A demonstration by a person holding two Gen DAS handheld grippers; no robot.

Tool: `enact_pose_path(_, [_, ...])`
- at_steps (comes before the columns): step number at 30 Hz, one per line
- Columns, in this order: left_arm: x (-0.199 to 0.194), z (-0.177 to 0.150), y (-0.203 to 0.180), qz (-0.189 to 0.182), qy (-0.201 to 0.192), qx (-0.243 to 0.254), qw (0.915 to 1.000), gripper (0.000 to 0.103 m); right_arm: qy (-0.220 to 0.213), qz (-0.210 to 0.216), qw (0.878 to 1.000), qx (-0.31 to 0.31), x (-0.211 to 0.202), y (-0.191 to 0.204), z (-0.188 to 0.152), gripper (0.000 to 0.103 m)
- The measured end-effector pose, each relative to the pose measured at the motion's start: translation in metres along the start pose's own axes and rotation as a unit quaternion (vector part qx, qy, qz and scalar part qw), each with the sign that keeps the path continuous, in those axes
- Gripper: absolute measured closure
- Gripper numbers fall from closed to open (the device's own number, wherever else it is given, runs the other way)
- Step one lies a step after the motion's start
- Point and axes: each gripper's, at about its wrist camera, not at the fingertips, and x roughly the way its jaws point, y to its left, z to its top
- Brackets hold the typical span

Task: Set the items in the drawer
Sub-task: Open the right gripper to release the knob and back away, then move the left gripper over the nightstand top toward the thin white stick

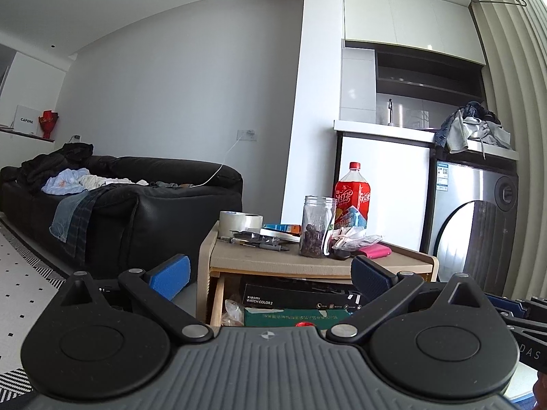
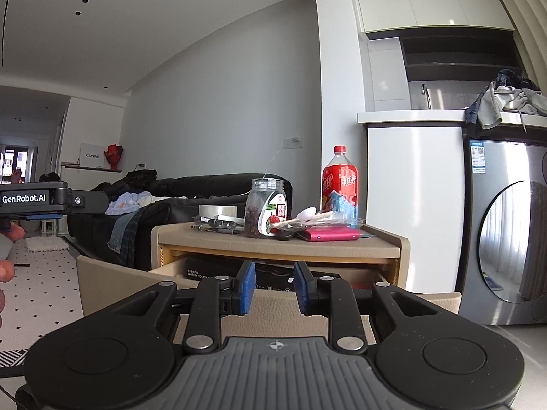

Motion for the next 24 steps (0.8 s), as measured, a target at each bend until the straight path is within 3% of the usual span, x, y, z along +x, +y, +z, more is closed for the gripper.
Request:
enact_pose_path(8, [0.039,0.024,-0.012,-0.016,0.04,0.012,0.999,0.0,-0.028,0.023,0.999,0.02,0.026,-0.01,0.003,0.068])
enact_pose_path(13, [0.067,0.043,-0.024,-0.035,0.049,0.047,0.9971,0.0,-0.036,0.039,0.998,0.033,0.04,-0.021,0.007,0.066])
enact_pose_path(19, [0.107,0.058,-0.027,-0.027,0.076,0.067,0.9945,0.0,-0.029,0.032,0.995,0.094,0.048,-0.052,0.0,0.064])
enact_pose_path(24, [0.132,0.065,-0.036,-0.035,0.089,0.07,0.9929,0.0,-0.025,0.029,0.994,0.098,0.055,-0.059,-0.002,0.064])
